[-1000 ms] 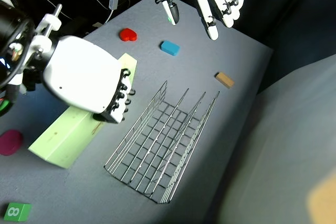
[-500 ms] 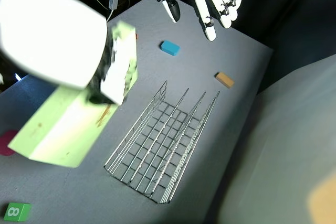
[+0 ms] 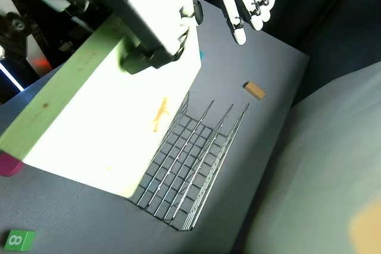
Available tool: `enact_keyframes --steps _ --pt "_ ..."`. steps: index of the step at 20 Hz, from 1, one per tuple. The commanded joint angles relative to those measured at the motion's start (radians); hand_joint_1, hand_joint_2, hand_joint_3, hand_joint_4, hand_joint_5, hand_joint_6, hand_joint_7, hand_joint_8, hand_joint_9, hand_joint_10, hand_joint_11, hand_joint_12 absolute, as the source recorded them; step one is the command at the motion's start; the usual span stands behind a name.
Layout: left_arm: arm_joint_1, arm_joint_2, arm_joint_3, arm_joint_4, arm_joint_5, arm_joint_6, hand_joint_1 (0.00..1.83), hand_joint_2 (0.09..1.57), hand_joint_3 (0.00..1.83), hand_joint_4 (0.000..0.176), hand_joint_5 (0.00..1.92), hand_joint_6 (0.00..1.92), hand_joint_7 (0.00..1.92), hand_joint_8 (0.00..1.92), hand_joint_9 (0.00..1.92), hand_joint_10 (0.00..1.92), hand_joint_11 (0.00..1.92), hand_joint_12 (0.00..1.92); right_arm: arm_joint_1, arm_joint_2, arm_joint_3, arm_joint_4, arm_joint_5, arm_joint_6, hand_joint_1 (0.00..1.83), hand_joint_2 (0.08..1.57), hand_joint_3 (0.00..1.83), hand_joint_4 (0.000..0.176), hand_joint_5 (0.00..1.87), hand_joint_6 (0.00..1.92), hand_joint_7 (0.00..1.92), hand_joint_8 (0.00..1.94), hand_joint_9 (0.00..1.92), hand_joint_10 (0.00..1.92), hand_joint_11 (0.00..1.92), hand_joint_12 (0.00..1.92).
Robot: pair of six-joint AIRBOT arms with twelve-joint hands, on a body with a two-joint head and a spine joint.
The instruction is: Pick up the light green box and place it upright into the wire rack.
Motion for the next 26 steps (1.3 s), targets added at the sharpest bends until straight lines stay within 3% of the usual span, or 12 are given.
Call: enact_keyframes --steps 1,6,7,8,10,14,16,19,23,24,25,26 --pt "-0.011 0.003 -0.004 0.079 -0.032 0.005 0.64 1.27 0.03 0.154 0.35 0.0 0.31 0.0 0.29 0.0 0.0 0.87 0.009 -0.011 0.015 -0.077 0.041 0.011 1.36 1.15 0.0 0.0 0.85 1.02 0.96 1.06 0.8 1.43 0.71 1.55" --pt "-0.01 0.003 -0.005 0.079 -0.032 0.005 0.51 1.18 0.0 0.153 0.35 0.0 0.3 0.0 0.29 0.0 0.0 0.83 -0.024 -0.053 0.064 -0.084 0.051 0.037 1.36 1.16 0.0 0.0 0.8 1.09 0.97 1.04 0.77 1.47 0.64 1.55" --pt "-0.01 0.003 -0.005 0.079 -0.031 0.005 0.49 1.08 0.0 0.152 0.35 0.0 0.3 0.0 0.28 0.0 0.0 0.85 -0.027 -0.056 0.064 -0.087 0.053 0.04 1.36 1.16 0.0 0.0 0.8 1.1 0.97 1.03 0.77 1.47 0.64 1.55" --pt "-0.01 0.003 -0.004 0.079 -0.03 0.005 0.61 1.18 0.01 0.152 0.35 0.0 0.3 0.0 0.27 0.0 0.0 0.85 -0.032 -0.06 0.064 -0.096 0.054 0.047 1.36 1.16 0.0 0.0 0.8 1.1 0.97 1.03 0.77 1.47 0.64 1.55" --pt "-0.01 0.003 -0.004 0.079 -0.03 0.005 0.58 1.02 0.0 0.141 0.34 0.0 0.3 0.0 0.25 0.0 0.0 0.85 -0.049 -0.069 0.067 -0.121 0.053 0.062 1.36 1.17 0.0 0.0 0.78 1.13 0.95 1.04 0.78 1.49 0.66 1.56" --pt "-0.01 0.003 -0.004 0.079 -0.026 0.005 0.62 1.13 0.02 0.141 0.32 0.01 0.27 0.01 0.22 0.0 0.0 0.79 -0.069 -0.082 0.086 -0.126 0.053 0.072 1.36 1.16 0.0 0.0 0.81 1.12 0.96 1.02 0.78 1.48 0.68 1.55" --pt "-0.011 0.003 -0.007 0.078 -0.026 0.005 0.51 1.1 0.02 0.14 0.33 0.01 0.28 0.0 0.23 0.0 0.0 0.82 -0.08 -0.091 0.1 -0.127 0.053 0.073 1.36 1.17 0.0 0.0 0.79 1.14 0.94 1.04 0.79 1.48 0.68 1.55" --pt "-0.012 0.003 -0.01 0.078 -0.025 0.005 0.56 1.15 0.0 0.141 0.34 0.0 0.29 0.0 0.23 0.0 0.0 0.79 -0.097 -0.1 0.116 -0.128 0.054 0.081 1.36 1.17 0.0 0.0 0.78 1.15 0.94 1.04 0.79 1.48 0.68 1.55" --pt "-0.012 0.003 -0.007 0.078 -0.017 0.006 0.56 0.96 0.0 0.14 0.35 0.0 0.3 0.0 0.27 0.01 0.0 0.82 -0.123 -0.114 0.137 -0.136 0.061 0.089 1.36 1.17 0.0 0.0 0.77 1.15 0.94 1.05 0.78 1.5 0.65 1.56" --pt "-0.012 0.003 -0.007 0.078 -0.018 0.006 0.56 0.96 0.0 0.14 0.35 0.0 0.3 0.0 0.27 0.01 0.0 0.82 -0.127 -0.117 0.139 -0.142 0.061 0.093 1.36 1.17 0.0 0.0 0.77 1.15 0.94 1.05 0.78 1.5 0.65 1.56" --pt "-0.012 0.003 -0.008 0.078 -0.018 0.006 0.77 1.13 0.01 0.141 0.34 0.0 0.31 0.0 0.27 0.0 0.0 0.82 -0.138 -0.123 0.147 -0.158 0.059 0.106 1.36 1.18 0.0 0.0 0.77 1.15 0.94 1.06 0.77 1.5 0.64 1.56" --pt "-0.012 0.003 -0.009 0.078 -0.018 0.006 0.53 1.17 0.02 0.142 0.34 0.0 0.3 0.0 0.26 0.0 0.0 0.82 -0.145 -0.128 0.152 -0.168 0.059 0.117 1.36 1.18 0.0 0.0 0.77 1.15 0.93 1.06 0.77 1.51 0.63 1.57"
